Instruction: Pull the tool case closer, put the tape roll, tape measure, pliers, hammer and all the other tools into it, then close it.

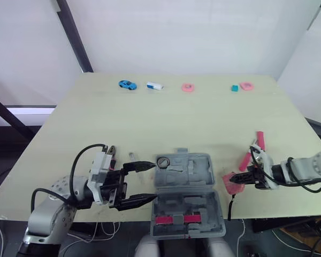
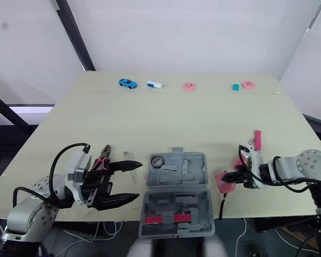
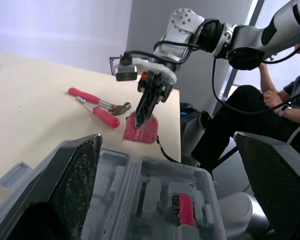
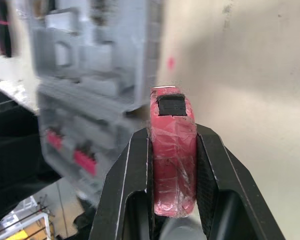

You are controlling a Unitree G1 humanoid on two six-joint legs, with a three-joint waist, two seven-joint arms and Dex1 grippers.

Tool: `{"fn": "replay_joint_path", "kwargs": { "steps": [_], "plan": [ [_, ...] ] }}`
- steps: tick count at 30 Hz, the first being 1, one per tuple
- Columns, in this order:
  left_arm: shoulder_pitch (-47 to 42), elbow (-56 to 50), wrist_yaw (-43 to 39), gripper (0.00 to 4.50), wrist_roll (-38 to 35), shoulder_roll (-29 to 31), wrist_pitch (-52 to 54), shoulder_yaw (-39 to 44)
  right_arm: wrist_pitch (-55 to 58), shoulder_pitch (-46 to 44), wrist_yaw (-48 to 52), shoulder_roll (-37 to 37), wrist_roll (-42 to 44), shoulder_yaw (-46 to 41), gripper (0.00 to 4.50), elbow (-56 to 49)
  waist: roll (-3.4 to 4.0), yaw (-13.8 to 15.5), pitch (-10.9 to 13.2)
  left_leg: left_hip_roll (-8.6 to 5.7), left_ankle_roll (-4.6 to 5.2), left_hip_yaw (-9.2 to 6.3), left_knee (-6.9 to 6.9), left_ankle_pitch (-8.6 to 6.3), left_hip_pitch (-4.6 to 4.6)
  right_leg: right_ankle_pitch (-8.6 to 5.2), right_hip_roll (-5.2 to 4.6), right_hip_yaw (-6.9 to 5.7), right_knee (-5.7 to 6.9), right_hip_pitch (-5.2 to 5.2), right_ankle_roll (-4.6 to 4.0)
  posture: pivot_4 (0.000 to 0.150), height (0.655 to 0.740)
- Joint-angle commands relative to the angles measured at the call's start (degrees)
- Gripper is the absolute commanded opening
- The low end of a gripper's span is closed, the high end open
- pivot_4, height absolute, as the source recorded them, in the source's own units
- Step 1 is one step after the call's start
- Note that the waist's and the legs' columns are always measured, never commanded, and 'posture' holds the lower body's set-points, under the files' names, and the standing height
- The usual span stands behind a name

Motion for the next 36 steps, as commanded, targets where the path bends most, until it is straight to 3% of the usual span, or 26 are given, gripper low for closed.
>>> {"fn": "replay_joint_path", "kwargs": {
  "steps": [1,2,4,8,9,13,16,18,21,29,36],
  "plan": [
    [-0.17,-2.28,0.41,4.50,1.05,0.75,-0.58,-0.94,-3.23,-2.22,7.65,0.63,-9.99,1.97,0.50,1.68,0.01,-0.01,0.00,0.00,0.00,0.00,0.00,0.00,0.00,0.00,0.00,0.00,0.00,0.00,0.00,0.150,0.7400],
    [-0.25,-2.25,0.37,4.50,1.65,0.99,-0.89,-1.29,-3.76,-2.45,9.34,0.80,-12.01,2.40,1.50,1.92,0.01,-0.01,0.00,0.00,0.00,0.00,0.00,0.00,0.00,0.00,0.00,-0.01,0.01,0.00,0.00,0.150,0.7400],
    [-0.36,-2.28,0.53,4.50,2.02,1.15,-0.93,-1.63,-3.95,-2.55,12.24,0.98,-15.02,2.58,2.04,2.04,0.01,0.00,0.00,0.00,0.00,-0.01,-0.01,0.00,0.00,0.00,0.01,-0.02,0.01,-0.01,-0.01,0.150,0.7400],
    [-0.25,-2.55,0.85,4.50,1.71,1.16,-0.13,-1.91,-2.63,-1.59,15.58,0.57,-19.21,0.41,4.11,1.58,0.01,0.03,0.00,0.01,0.00,-0.01,-0.01,0.00,0.00,0.00,0.01,-0.02,0.01,-0.01,-0.01,0.150,0.7400],
    [-0.09,-2.57,0.86,4.50,1.62,1.21,0.11,-1.89,-2.55,-1.03,16.88,-0.42,-19.93,0.10,4.32,0.17,0.00,0.03,0.00,0.00,0.00,-0.01,-0.01,0.00,0.00,0.00,0.01,-0.02,0.01,0.00,-0.01,0.150,0.7400],
    [1.33,-2.63,0.28,4.50,0.85,1.78,0.49,-0.52,-9.47,4.42,24.53,-9.17,-25.30,1.18,4.32,-12.63,0.15,0.51,0.09,-0.01,0.00,-0.02,-0.01,0.00,-0.01,-0.02,-0.03,-0.04,0.01,-0.01,0.00,0.150,0.7400],
    [3.39,0.20,0.47,4.50,2.13,0.83,-4.03,2.69,-26.37,14.80,33.93,-12.09,-29.15,-5.49,4.32,-23.56,0.17,0.36,0.11,-0.03,-0.01,0.01,-0.10,-0.01,0.00,-0.15,-0.07,-0.04,-0.07,-0.02,0.21,0.150,0.7400],
    [3.77,2.85,-0.98,4.50,-0.49,1.60,-2.70,5.15,-34.33,19.68,40.21,-11.79,-29.65,-10.03,4.32,-25.85,0.13,-0.10,0.10,0.02,-0.01,-0.04,-0.14,-0.01,0.03,-0.18,0.01,-0.07,-0.09,-0.01,0.28,0.150,0.7400],
    [4.84,5.89,-6.37,4.50,-3.22,4.46,-1.42,8.14,-48.23,24.09,48.32,-16.51,-40.25,-7.94,4.32,-26.71,0.23,-0.13,0.17,0.09,-0.01,-0.09,-0.14,-0.01,0.13,-0.19,0.15,-0.05,0.01,-0.01,0.28,0.150,0.7400],
    [8.04,7.10,-7.64,4.50,-3.71,4.87,-0.89,10.04,-71.24,18.57,58.10,-14.24,-59.46,2.81,4.32,-18.47,0.25,0.00,0.20,0.10,-0.02,0.08,0.04,-0.01,0.18,-0.19,0.02,-0.01,0.03,-0.01,0.24,0.150,0.7400],
    [7.54,5.37,-8.10,4.50,-3.86,5.31,-0.66,9.49,-80.82,6.86,63.26,-6.69,-69.95,11.38,4.32,-3.03,0.27,0.12,0.24,0.05,-0.02,0.13,0.01,-0.01,0.14,-0.06,-0.01,-0.03,0.03,-0.01,0.01,0.150,0.7400]
  ]
}}
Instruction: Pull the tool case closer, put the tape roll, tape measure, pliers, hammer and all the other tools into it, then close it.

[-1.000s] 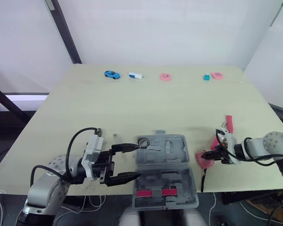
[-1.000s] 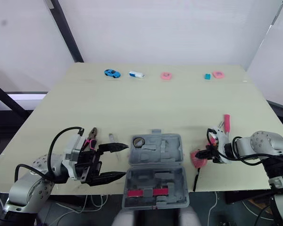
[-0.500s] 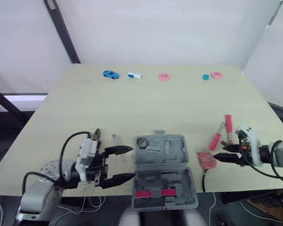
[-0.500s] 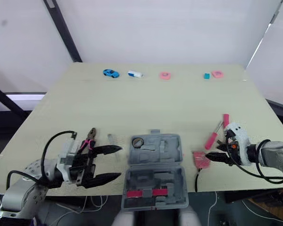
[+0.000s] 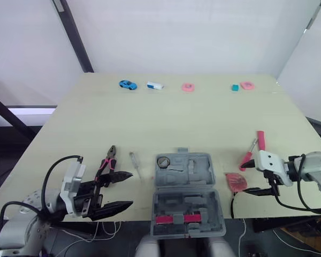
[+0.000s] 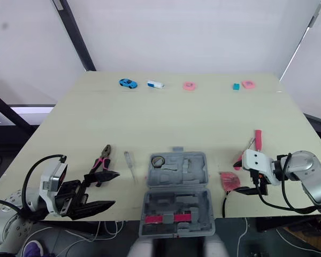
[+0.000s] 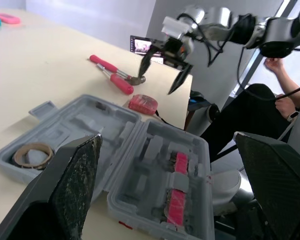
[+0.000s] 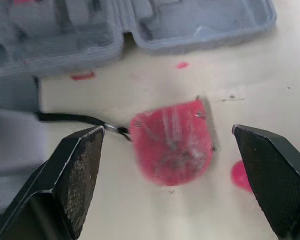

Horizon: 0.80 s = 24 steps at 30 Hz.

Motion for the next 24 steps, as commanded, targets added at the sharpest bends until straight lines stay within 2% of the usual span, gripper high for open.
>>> {"fn": "replay_joint_path", "kwargs": {
  "steps": [1,10,19,21,23,24],
  "plan": [
    [0.03,-2.34,-0.93,4.50,-1.26,0.76,0.20,1.06,-4.86,-2.94,2.39,1.94,-4.16,2.22,4.32,5.46,0.00,-0.02,0.00,0.00,0.00,0.00,0.00,0.00,0.00,0.00,0.00,0.00,0.00,0.00,0.00,0.150,0.7400],
    [0.31,-2.59,-0.95,4.50,-0.82,1.07,0.04,1.19,-12.00,-6.04,3.08,6.90,-8.93,3.39,4.32,14.64,0.01,-0.02,0.00,0.00,0.00,0.02,0.01,0.00,0.00,0.02,0.00,0.01,0.02,0.01,-0.02,0.150,0.7400],
    [-0.47,-2.02,-0.64,4.50,0.27,0.11,-0.56,-0.31,-14.83,-6.32,3.51,8.90,-11.19,3.18,4.32,16.68,0.01,-0.04,0.00,-0.01,0.00,0.02,0.02,0.01,0.02,0.02,0.01,0.01,0.06,0.02,-0.02,0.150,0.7400],
    [-0.64,-1.95,-0.68,4.50,0.28,0.06,-0.64,-0.47,-14.74,-6.50,3.13,9.41,-11.24,2.89,3.73,16.47,0.01,-0.04,0.00,-0.01,0.00,0.02,0.02,0.01,0.02,0.02,0.01,0.01,0.07,0.01,-0.02,0.150,0.7400],
    [-0.70,-1.69,-0.78,4.50,0.39,0.02,-0.80,-0.52,-14.48,-6.67,3.18,9.56,-11.20,2.64,2.93,15.88,0.01,-0.08,0.00,0.00,0.00,0.02,0.03,0.01,0.02,0.03,0.02,0.01,0.07,0.01,-0.02,0.150,0.7400],
    [-0.68,-1.53,-0.85,4.50,0.47,-0.01,-0.95,-0.50,-14.19,-6.76,3.35,9.49,-11.14,2.55,2.87,15.38,0.01,-0.09,0.00,0.00,0.00,0.02,0.03,0.01,0.02,0.03,0.02,0.02,0.07,0.01,-0.02,0.150,0.7400]
  ]
}}
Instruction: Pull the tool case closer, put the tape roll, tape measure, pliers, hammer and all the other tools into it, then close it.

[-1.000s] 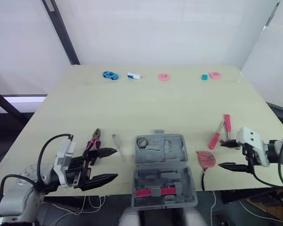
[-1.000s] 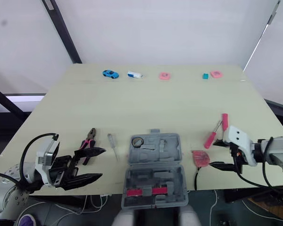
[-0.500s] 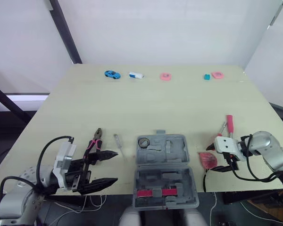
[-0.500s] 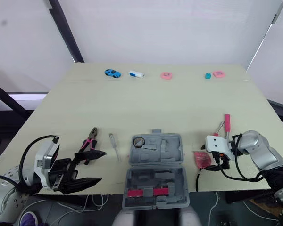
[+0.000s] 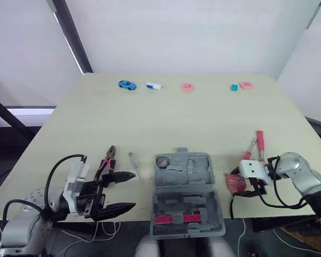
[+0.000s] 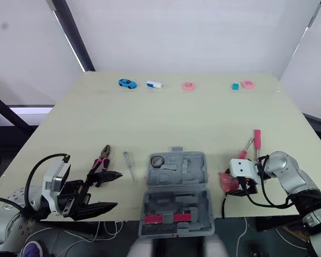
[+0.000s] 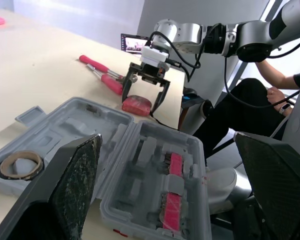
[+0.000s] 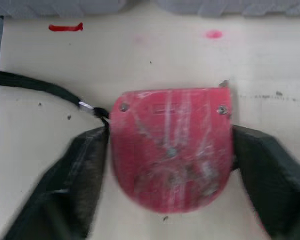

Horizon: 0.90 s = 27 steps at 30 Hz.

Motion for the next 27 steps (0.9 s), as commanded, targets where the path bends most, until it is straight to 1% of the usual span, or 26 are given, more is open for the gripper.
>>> {"fn": "replay_joint_path", "kwargs": {
  "steps": [1,5,8,10,12,13,16,18,21,27],
  "plan": [
    [-0.17,-0.45,-0.53,4.50,-0.12,-0.10,-0.98,0.53,0.19,-1.05,0.45,-0.56,0.22,-1.42,2.87,-2.08,0.00,0.00,0.00,0.00,0.00,0.00,0.00,0.00,0.00,0.00,0.00,0.00,0.00,0.00,0.00,0.150,0.7400],
    [-0.25,-0.27,-0.01,4.50,0.10,-0.51,-1.32,0.72,3.17,-1.05,1.40,-1.66,0.63,-1.83,2.87,-5.92,0.00,0.01,0.00,0.00,0.00,0.00,0.00,0.00,0.00,0.00,0.00,0.00,0.00,0.00,0.00,0.150,0.7400],
    [0.10,0.20,0.78,4.50,0.29,-1.01,-1.82,1.47,11.76,-1.34,2.39,-3.59,1.02,-2.50,2.87,-14.62,0.03,0.03,0.02,0.00,0.00,0.01,0.00,0.00,-0.01,0.00,0.00,0.01,0.01,0.00,0.00,0.150,0.7400],
    [0.46,0.60,1.22,4.50,0.54,-1.36,-2.33,1.88,17.05,-2.29,3.24,-5.68,-0.59,-1.95,2.87,-22.66,0.05,0.02,0.02,0.00,0.00,0.00,0.00,0.00,-0.01,0.00,-0.01,0.00,0.02,-0.01,0.00,0.150,0.7400],
    [0.79,0.45,1.91,4.50,0.51,-1.91,-2.60,1.93,25.88,-6.00,3.53,-5.77,-3.72,0.08,2.87,-29.58,0.08,-0.21,0.04,0.01,0.00,0.00,0.00,0.00,0.00,0.00,-0.01,-0.01,0.03,-0.03,0.00,0.150,0.7400],
    [1.05,0.20,2.10,4.50,0.51,-2.12,-2.74,1.83,31.61,-8.88,5.65,-5.65,-4.28,1.81,2.87,-32.27,0.10,-0.40,0.05,0.03,0.00,0.02,0.00,0.00,0.02,0.00,-0.01,0.00,0.04,-0.04,0.00,0.150,0.7400],
    [1.40,-0.12,2.41,4.50,0.78,-2.57,-3.10,1.56,45.74,-16.94,10.35,-5.19,-7.22,7.44,2.87,-37.03,0.11,-0.16,0.05,0.05,-0.01,-0.06,0.00,0.00,0.04,0.03,0.01,-0.07,0.06,-0.06,-0.07,0.150,0.7400],
    [1.33,-0.08,2.81,4.50,0.79,-2.87,-3.25,1.57,50.88,-23.55,12.17,-3.07,-10.16,12.21,2.87,-36.57,0.10,0.07,0.05,0.07,-0.01,-0.08,-0.02,0.00,-0.01,0.02,-0.02,-0.13,0.02,-0.11,-0.11,0.150,0.7400],
    [1.17,0.19,3.16,4.50,0.97,-3.23,-3.65,1.35,53.88,-30.48,12.54,2.10,-12.66,17.99,2.87,-30.85,0.12,-0.06,0.06,0.04,-0.01,0.07,-0.01,0.00,-0.06,0.03,-0.11,-0.07,0.06,-0.21,-0.13,0.150,0.7400],
    [0.86,0.69,3.49,4.50,1.34,-4.06,-4.62,0.98,50.05,-35.12,12.54,9.35,-16.78,26.75,2.87,-17.37,0.10,0.06,0.05,-0.04,-0.01,0.13,-0.02,0.00,-0.14,0.04,-0.22,-0.11,0.00,-0.19,-0.13,0.150,0.7400]
  ]
}}
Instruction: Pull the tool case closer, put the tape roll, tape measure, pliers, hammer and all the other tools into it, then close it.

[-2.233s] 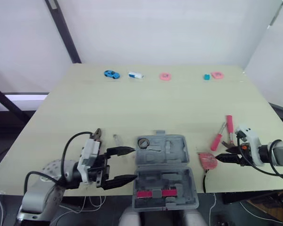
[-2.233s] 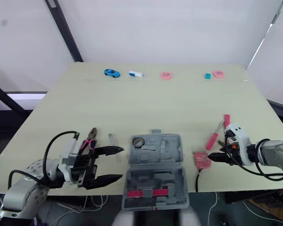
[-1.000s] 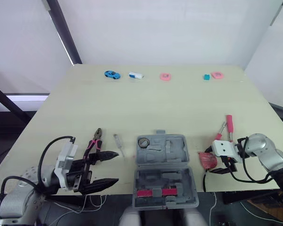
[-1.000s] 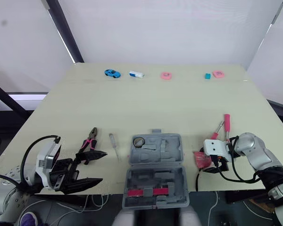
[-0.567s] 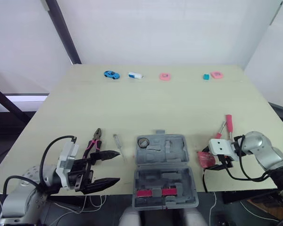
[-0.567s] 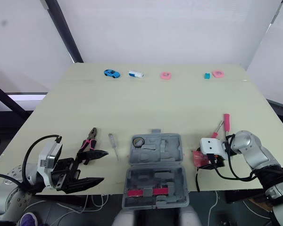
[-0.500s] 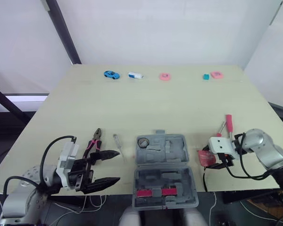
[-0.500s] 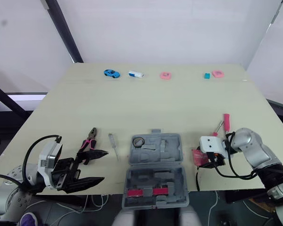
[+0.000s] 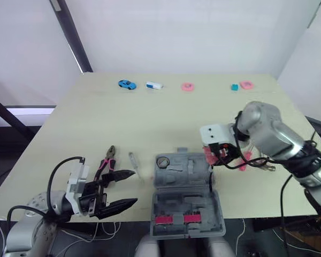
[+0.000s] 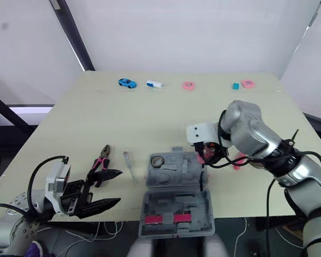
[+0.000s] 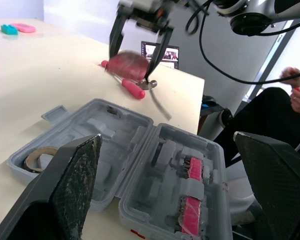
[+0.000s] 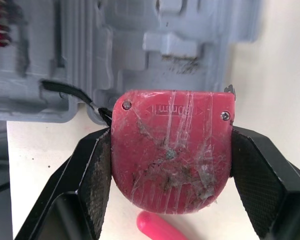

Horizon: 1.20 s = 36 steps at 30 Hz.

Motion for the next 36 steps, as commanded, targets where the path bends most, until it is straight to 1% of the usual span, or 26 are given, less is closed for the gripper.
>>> {"fn": "replay_joint_path", "kwargs": {
  "steps": [1,7,10,16,25,36],
  "plan": [
    [-0.23,-0.26,0.25,4.50,0.05,-0.52,-1.53,0.87,-2.75,-2.56,-0.40,3.08,-2.93,3.55,2.87,6.67,0.01,-0.11,0.01,-0.01,0.00,0.02,0.00,0.00,-0.03,0.00,-0.01,0.01,0.01,-0.02,0.01,0.150,0.7400],
    [0.07,0.62,2.17,4.50,-0.59,-1.47,-2.18,2.79,-3.39,-5.46,-3.13,12.14,-4.13,5.33,2.87,16.04,0.01,-0.51,0.01,0.06,0.00,0.00,0.00,0.01,0.00,0.01,0.16,0.04,0.19,-0.10,0.01,0.150,0.7400],
    [0.64,0.83,2.71,4.50,-0.41,-1.62,-2.65,3.55,-5.02,-5.87,-4.39,14.46,-4.86,5.52,2.87,20.10,0.01,-0.40,0.01,0.08,0.00,-0.06,0.00,0.01,0.01,0.00,0.18,0.01,0.25,-0.11,-0.01,0.150,0.7400],
    [1.21,1.43,3.62,4.50,-0.27,-1.60,-3.27,4.96,-5.86,-4.96,-5.39,16.02,-6.47,5.82,2.87,22.44,0.01,-0.25,0.01,0.01,-0.01,0.03,0.02,0.01,-0.01,0.00,0.05,0.03,0.23,-0.10,0.00,0.150,0.7400],
    [1.05,1.61,3.09,4.50,0.14,-1.03,-2.99,4.56,-5.94,-3.83,-6.42,18.23,-7.58,5.48,2.87,24.97,0.01,-0.40,0.01,0.03,-0.01,0.00,0.00,0.01,0.00,0.00,0.10,0.02,0.26,-0.12,0.00,0.150,0.7400],
    [-0.13,2.26,2.95,4.50,1.14,-1.32,-3.44,3.88,-10.08,-3.72,-9.34,20.84,-7.97,3.94,2.87,30.36,-0.02,-0.53,-0.01,0.03,-0.02,0.00,0.01,0.01,0.03,0.00,0.10,0.02,0.29,-0.11,0.00,0.150,0.7400]
  ]
}}
